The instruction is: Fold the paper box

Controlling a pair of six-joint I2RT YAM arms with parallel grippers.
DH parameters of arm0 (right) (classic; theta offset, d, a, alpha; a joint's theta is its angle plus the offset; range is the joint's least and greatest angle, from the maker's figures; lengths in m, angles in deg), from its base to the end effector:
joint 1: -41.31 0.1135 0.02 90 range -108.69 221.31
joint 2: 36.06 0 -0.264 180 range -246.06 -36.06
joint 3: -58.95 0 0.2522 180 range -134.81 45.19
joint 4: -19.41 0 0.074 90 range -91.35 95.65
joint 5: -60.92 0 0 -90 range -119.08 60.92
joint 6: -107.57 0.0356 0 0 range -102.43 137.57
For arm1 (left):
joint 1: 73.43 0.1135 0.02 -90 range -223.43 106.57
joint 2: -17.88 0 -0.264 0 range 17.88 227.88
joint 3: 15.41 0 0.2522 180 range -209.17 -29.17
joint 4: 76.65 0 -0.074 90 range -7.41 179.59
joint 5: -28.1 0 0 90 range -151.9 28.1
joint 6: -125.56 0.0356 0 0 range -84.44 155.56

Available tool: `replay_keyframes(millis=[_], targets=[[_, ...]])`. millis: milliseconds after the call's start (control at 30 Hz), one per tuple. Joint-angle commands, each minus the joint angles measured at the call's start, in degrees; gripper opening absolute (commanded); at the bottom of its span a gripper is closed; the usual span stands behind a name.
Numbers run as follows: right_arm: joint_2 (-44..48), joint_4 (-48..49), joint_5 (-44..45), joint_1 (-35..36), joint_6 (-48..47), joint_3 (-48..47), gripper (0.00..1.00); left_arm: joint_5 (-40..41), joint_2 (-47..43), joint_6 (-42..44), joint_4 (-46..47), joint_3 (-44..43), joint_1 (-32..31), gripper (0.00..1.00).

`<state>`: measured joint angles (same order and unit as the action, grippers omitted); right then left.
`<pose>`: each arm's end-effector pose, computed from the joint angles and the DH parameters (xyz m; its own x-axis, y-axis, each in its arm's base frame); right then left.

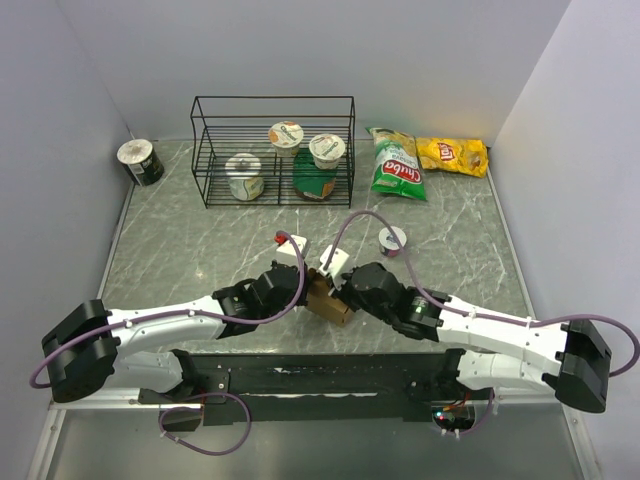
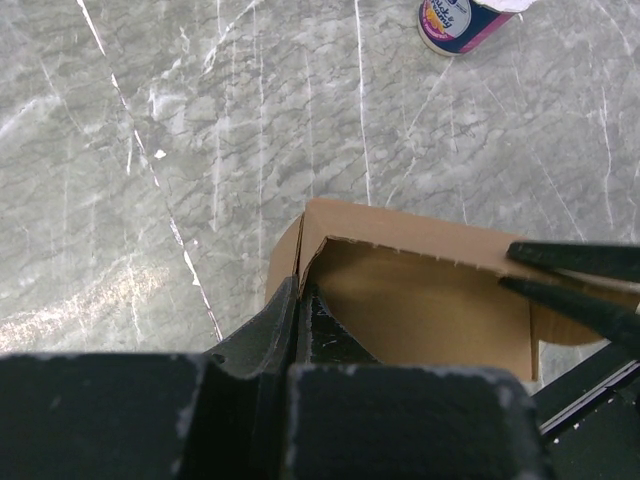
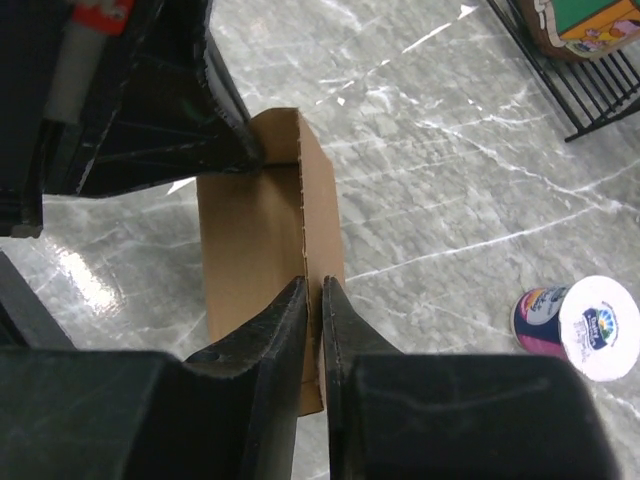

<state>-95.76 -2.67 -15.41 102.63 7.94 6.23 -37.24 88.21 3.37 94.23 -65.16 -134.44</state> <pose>0.1187 0.1995 0.2580 -0.1038 -0.5285 -0.8426 -0.7817 0.5671 -0.2594 0.1388 -0.2199 0.2207 -0.5331 -0.0368 -0.8452 0.3962 0.8719 -0.2878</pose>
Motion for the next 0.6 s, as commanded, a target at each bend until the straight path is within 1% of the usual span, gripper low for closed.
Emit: replay_keyframes(millis=[0, 67, 100, 167, 233, 267, 333, 367, 433, 467, 533, 567], targets=[[-1.29, 1.81, 6.78, 3.45, 2.42, 2.13, 0.18, -0.93, 0.25, -0.51, -3.33, 0.57, -0.25, 0.01], [-2.34, 1.99, 9.17, 5.73, 2.68, 2.57, 0.18, -1.02, -0.27, -0.69, -2.8, 1.0, -0.25, 0.01], [-2.7, 1.99, 11.96, 6.35, 3.29, 2.66, 0.18, -1.11, -0.54, -0.77, -2.71, 1.27, -0.25, 0.01], [-3.84, 2.25, 13.83, 7.85, 3.65, 2.92, 0.18, -1.29, -1.24, -1.3, -2.36, 1.88, -0.25, 0.01], [-5.15, 1.82, 16.81, 8.9, 4.61, 2.58, 0.17, -1.72, -2.47, -1.48, -2.18, 2.24, -0.25, 0.06], [-5.42, 2.07, 17.0, 9.43, 4.53, 2.57, 0.17, -1.81, -3.0, -1.65, -2.01, 2.67, -0.25, 0.14], [-6.39, 1.9, 17.79, 9.7, 4.88, 2.05, 0.16, -2.34, -5.09, -2.0, -1.83, 3.11, -0.16, 0.27], [-6.65, 1.64, 18.05, 9.96, 5.14, 1.87, 0.16, -2.52, -5.98, -2.09, -1.75, 3.64, -0.16, 0.35], [-7.18, 1.11, 18.76, 10.13, 5.93, 1.61, 0.15, -2.34, -8.96, -2.62, -1.92, 4.34, -0.16, 0.44], [-7.18, 1.02, 19.11, 10.14, 6.11, 1.52, 0.15, -2.34, -9.93, -2.71, -2.27, 4.96, -0.16, 0.5], [-7.01, 0.76, 19.55, 10.31, 6.46, 1.61, 0.14, -3.13, -13.17, -2.62, -2.71, 5.57, -0.16, 0.55], [-6.92, 0.76, 19.9, 10.31, 6.55, 1.61, 0.14, -3.48, -14.33, -2.62, -2.71, 6.19, -0.16, 0.6]])
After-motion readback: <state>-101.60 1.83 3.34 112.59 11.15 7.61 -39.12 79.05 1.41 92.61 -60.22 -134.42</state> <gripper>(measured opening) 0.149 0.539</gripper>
